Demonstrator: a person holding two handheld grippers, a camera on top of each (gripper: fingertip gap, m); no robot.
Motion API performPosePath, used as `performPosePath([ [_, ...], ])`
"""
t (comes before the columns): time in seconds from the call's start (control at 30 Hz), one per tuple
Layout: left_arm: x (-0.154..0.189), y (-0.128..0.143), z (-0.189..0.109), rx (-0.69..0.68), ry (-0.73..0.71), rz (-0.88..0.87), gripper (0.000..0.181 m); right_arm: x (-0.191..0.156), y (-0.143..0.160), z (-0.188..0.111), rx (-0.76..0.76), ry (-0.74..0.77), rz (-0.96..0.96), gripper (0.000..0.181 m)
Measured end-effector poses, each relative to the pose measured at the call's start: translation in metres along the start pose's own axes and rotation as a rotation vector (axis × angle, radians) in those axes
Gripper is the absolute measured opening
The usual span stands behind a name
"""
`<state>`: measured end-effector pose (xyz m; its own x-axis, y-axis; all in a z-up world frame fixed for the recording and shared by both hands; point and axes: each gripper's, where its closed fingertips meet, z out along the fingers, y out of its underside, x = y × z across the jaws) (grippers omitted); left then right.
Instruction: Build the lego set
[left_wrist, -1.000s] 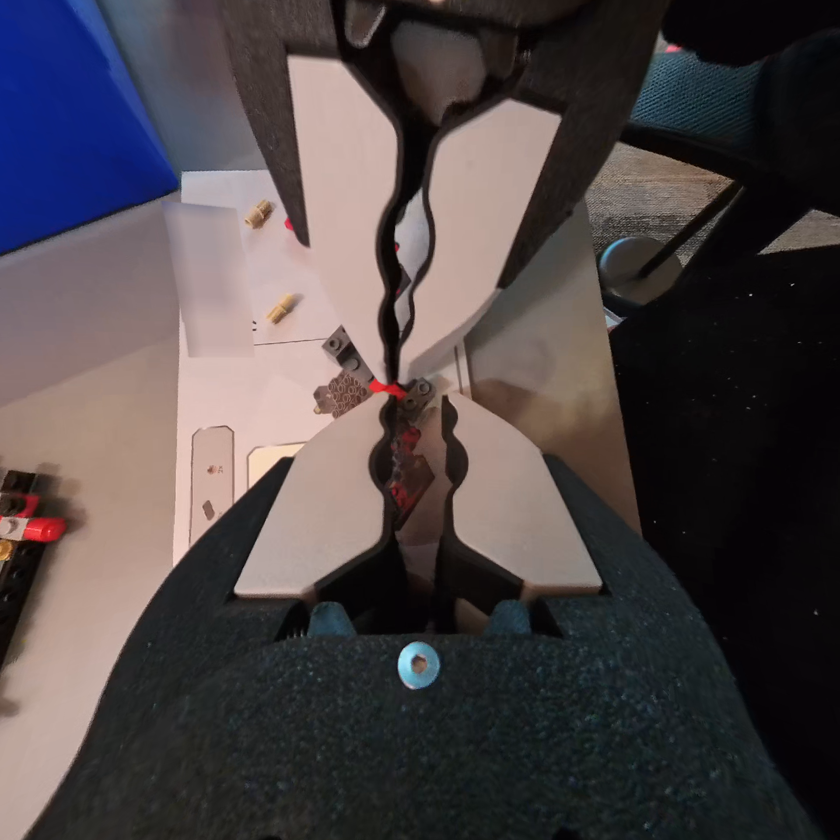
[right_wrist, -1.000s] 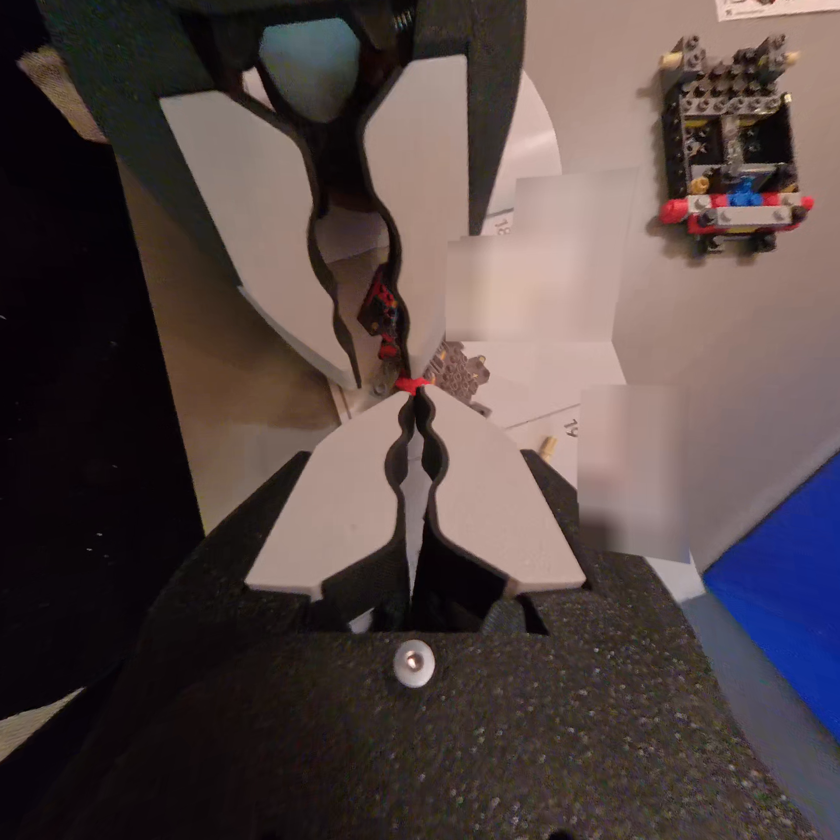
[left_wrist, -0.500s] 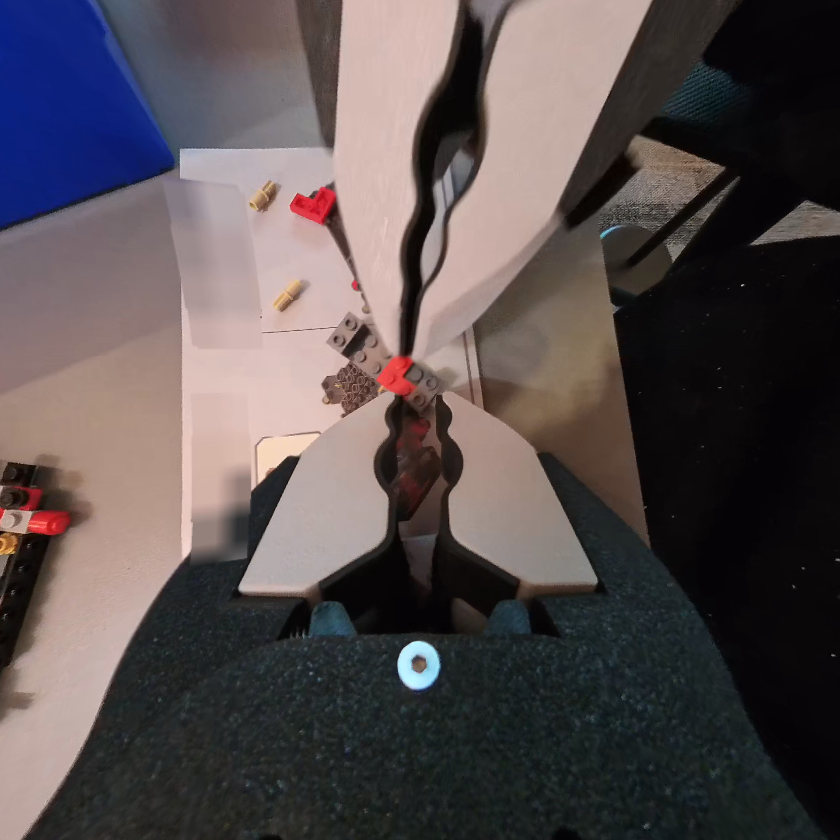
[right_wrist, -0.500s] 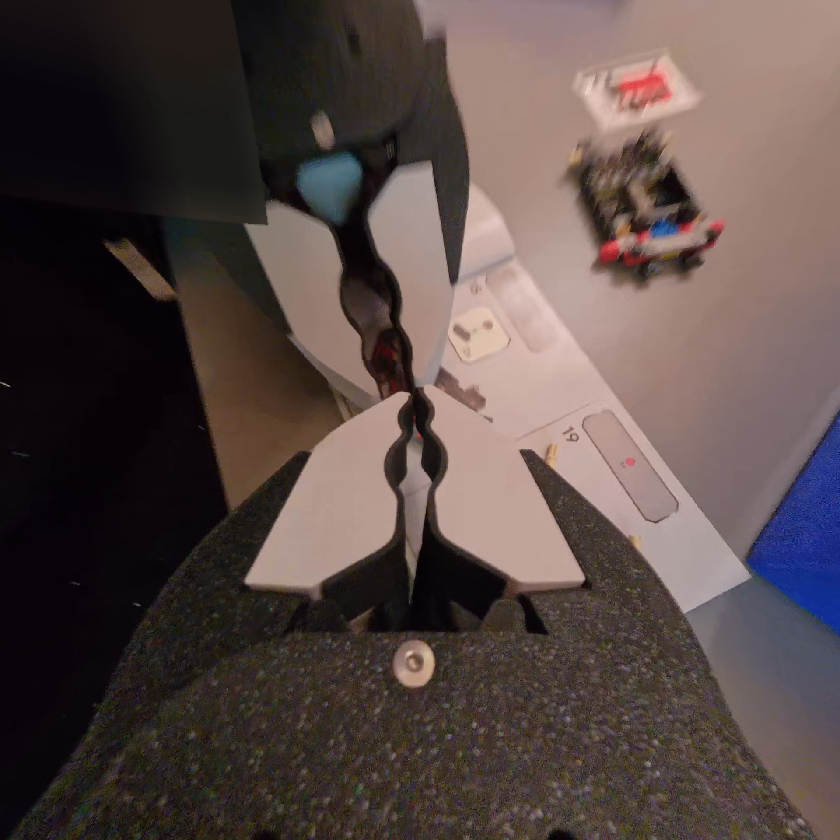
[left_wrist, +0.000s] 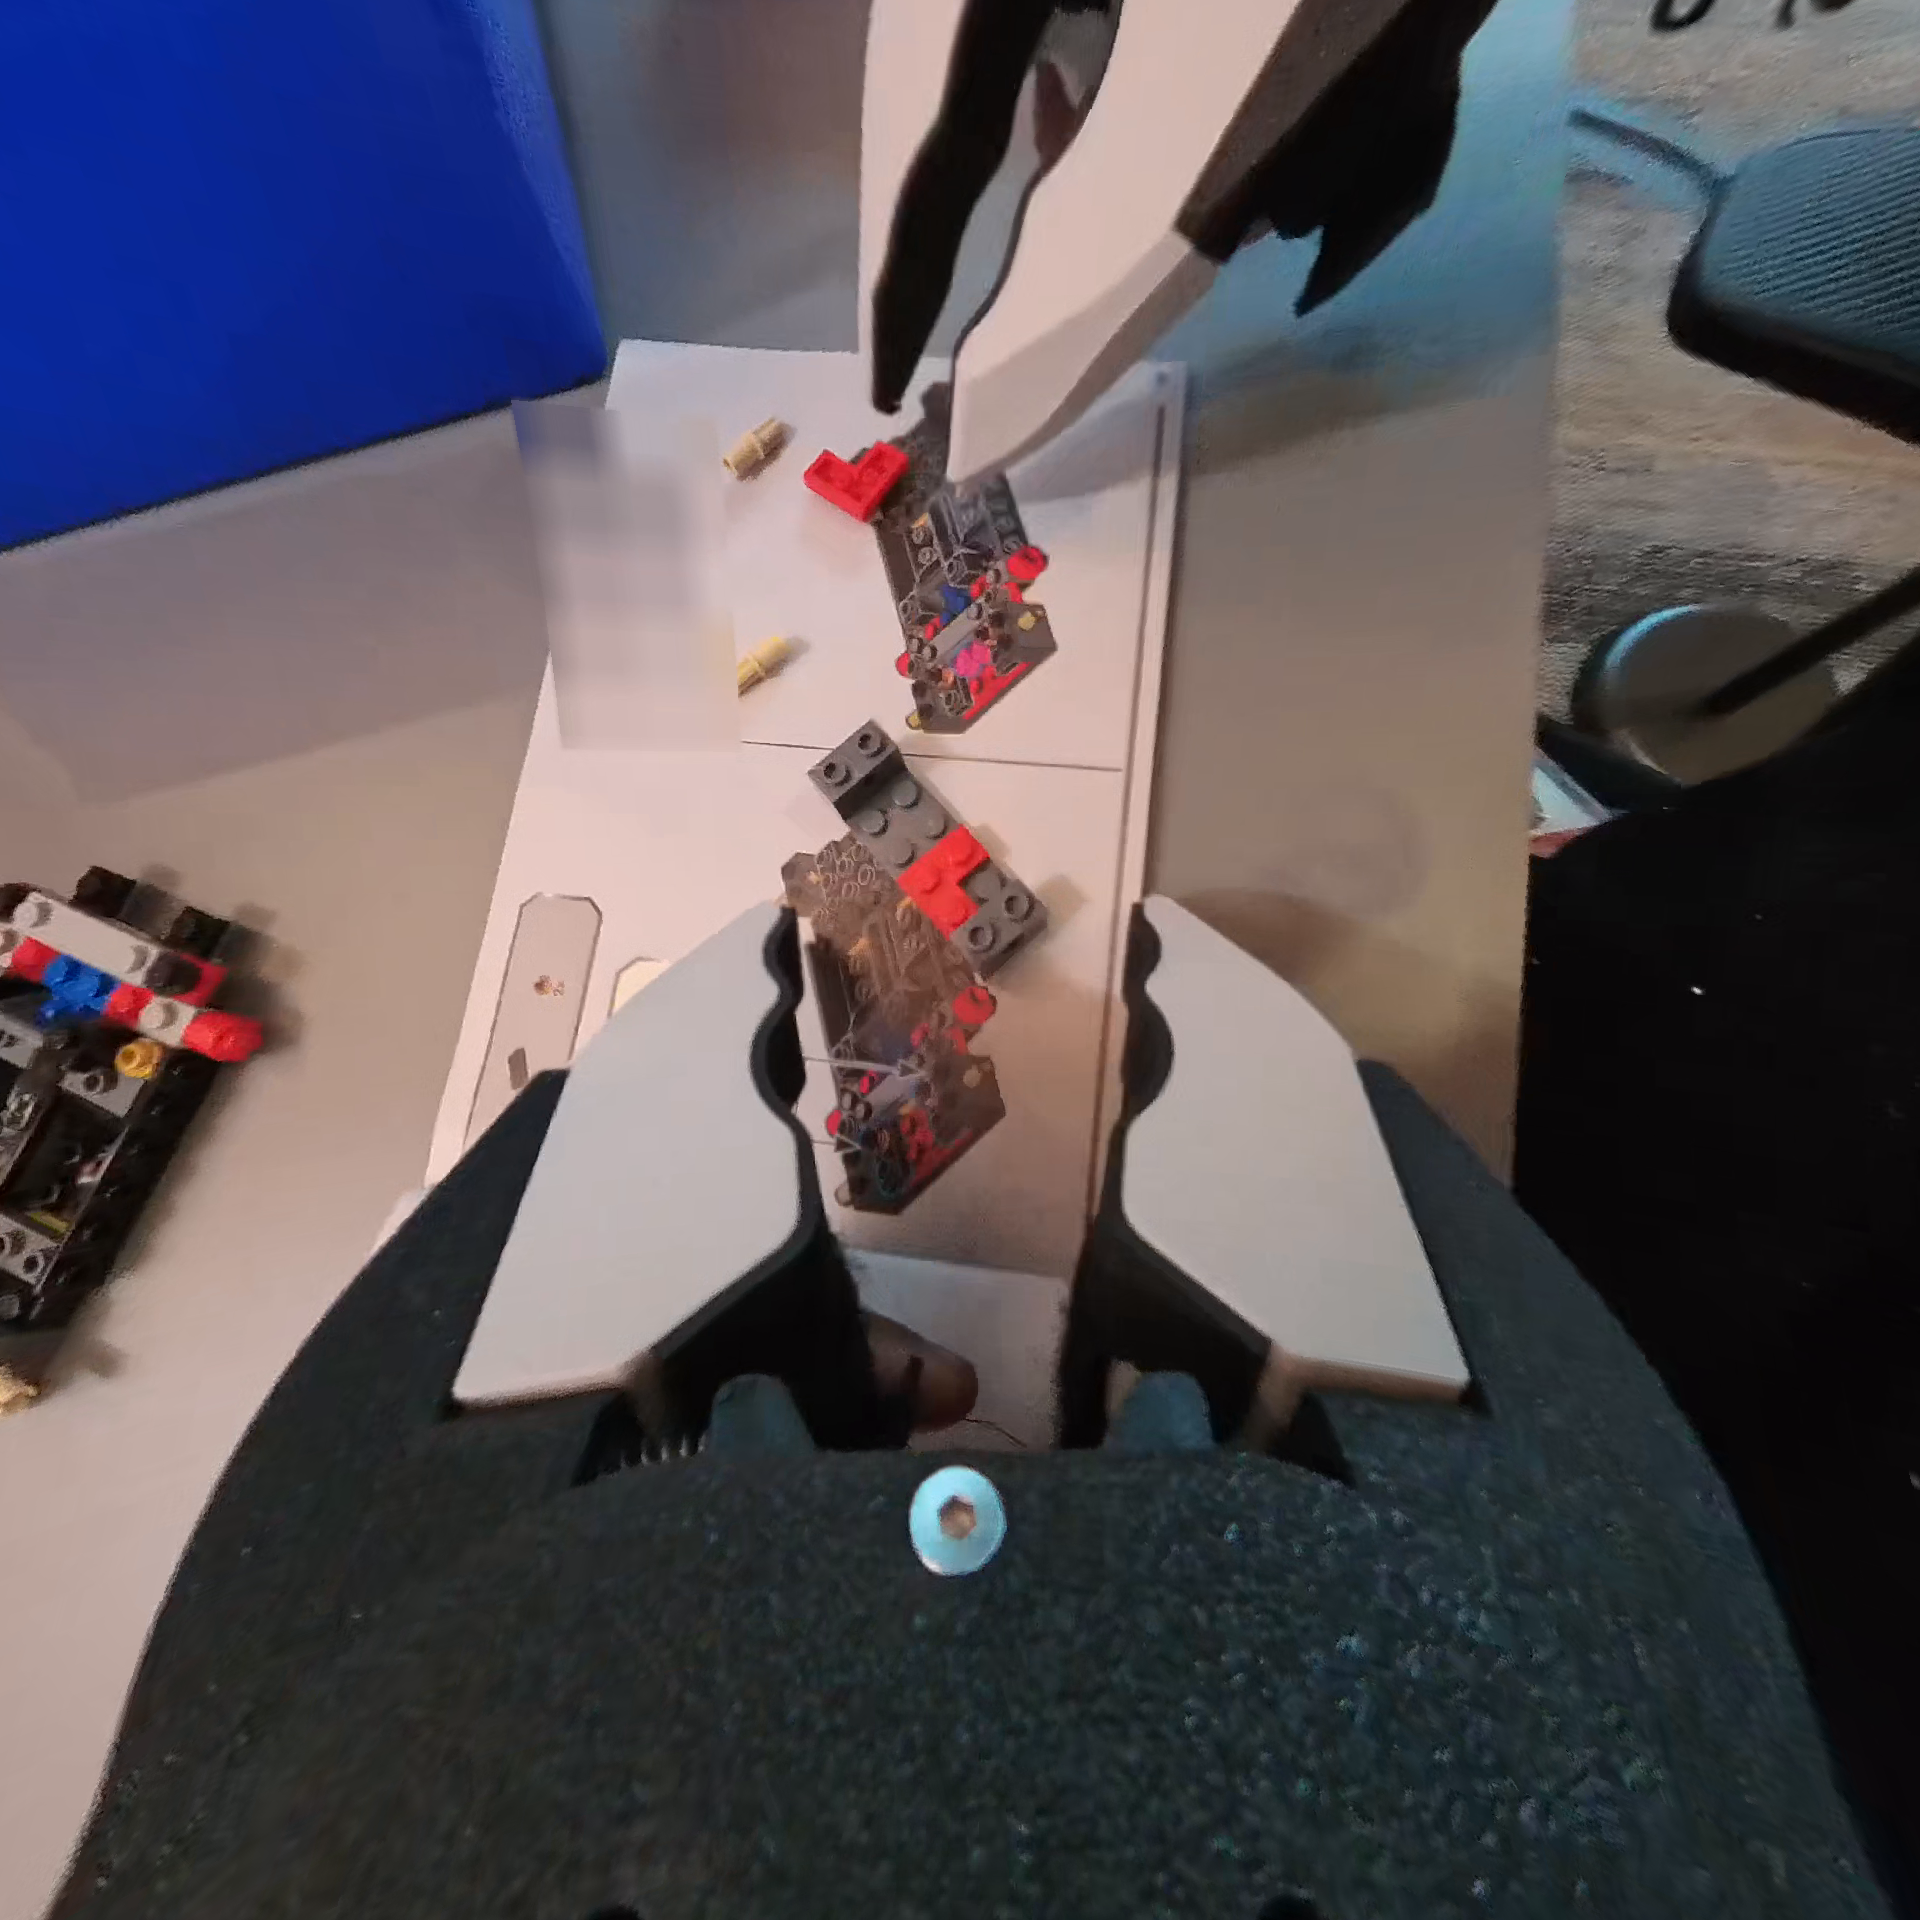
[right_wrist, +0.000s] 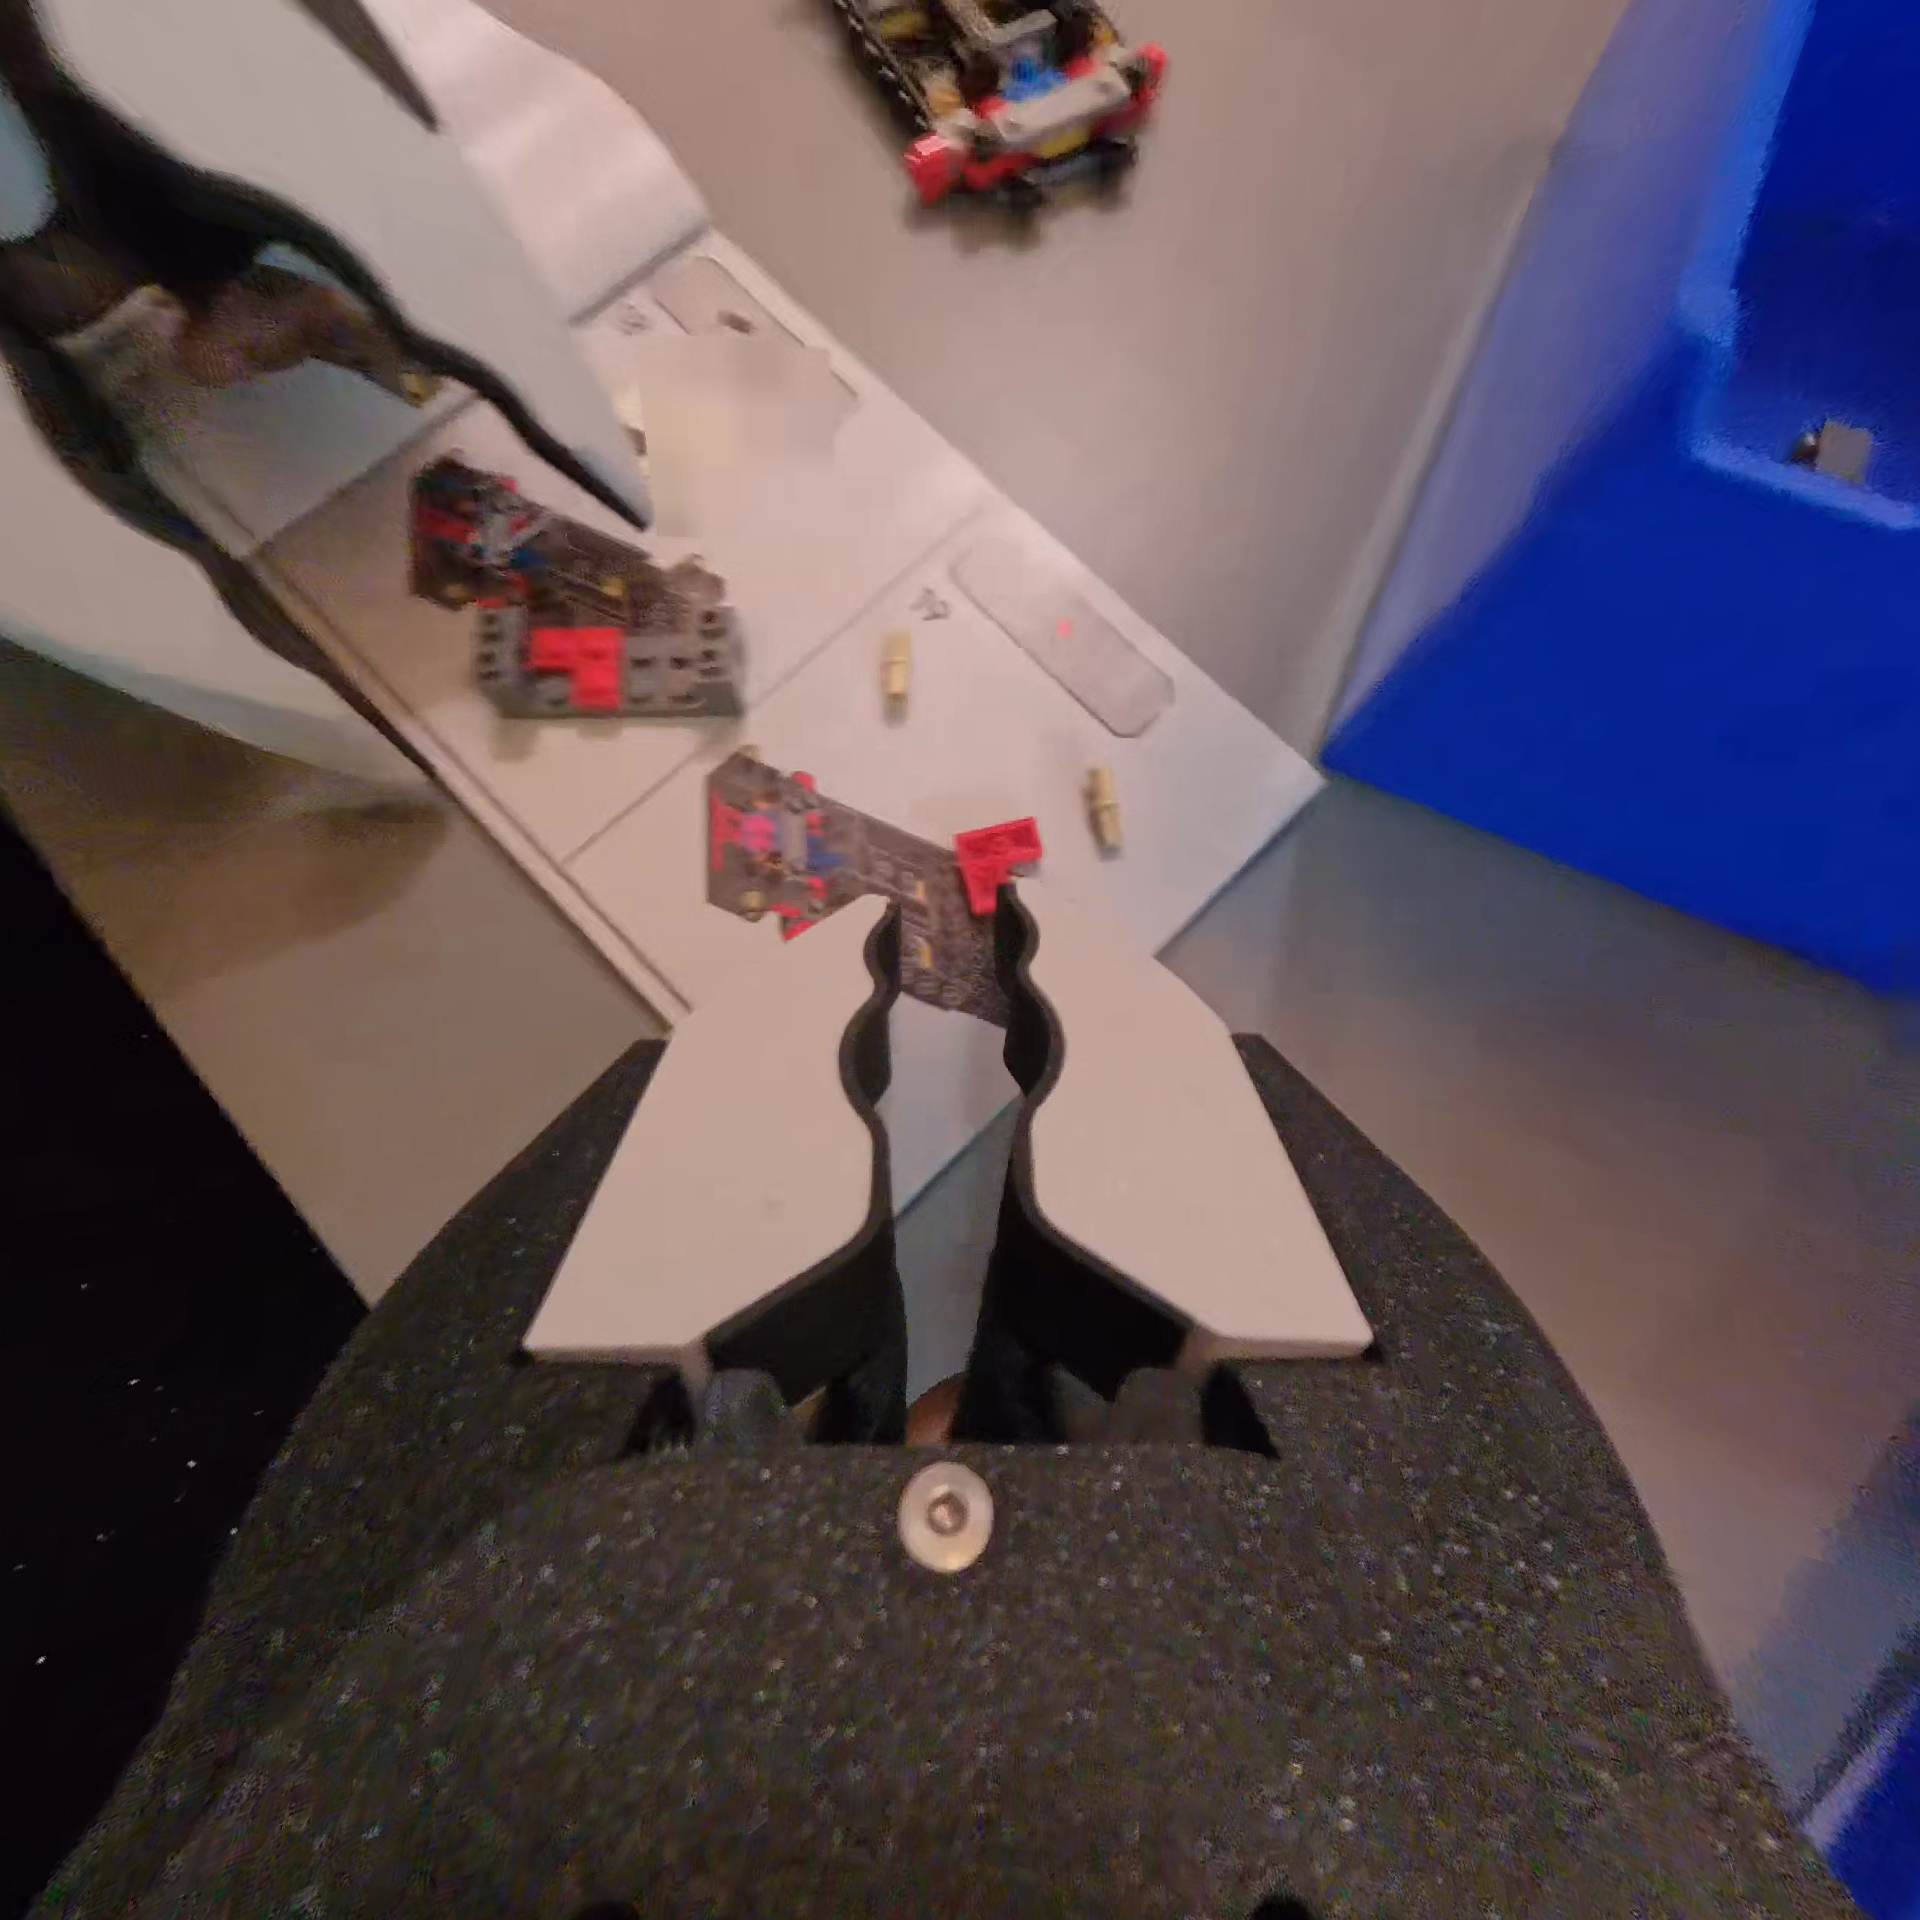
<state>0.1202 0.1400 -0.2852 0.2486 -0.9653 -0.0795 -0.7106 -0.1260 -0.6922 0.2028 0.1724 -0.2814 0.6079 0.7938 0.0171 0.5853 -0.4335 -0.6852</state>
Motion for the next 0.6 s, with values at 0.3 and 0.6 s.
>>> performPosePath([
  [0.3, -0.008, 0.01, -0.011, -0.045, 0.112, 0.023, 0.032, 0.004, 0.0, 0.014, -0.033, -0.018, -0.026, 0.014],
  [0.6, -0.014, -0.022, -0.034, 0.225, 0.117, 0.129, 0.03, -0.039, -0.05, -0.018, 0.307, -0.541, 0.367, 0.008],
])
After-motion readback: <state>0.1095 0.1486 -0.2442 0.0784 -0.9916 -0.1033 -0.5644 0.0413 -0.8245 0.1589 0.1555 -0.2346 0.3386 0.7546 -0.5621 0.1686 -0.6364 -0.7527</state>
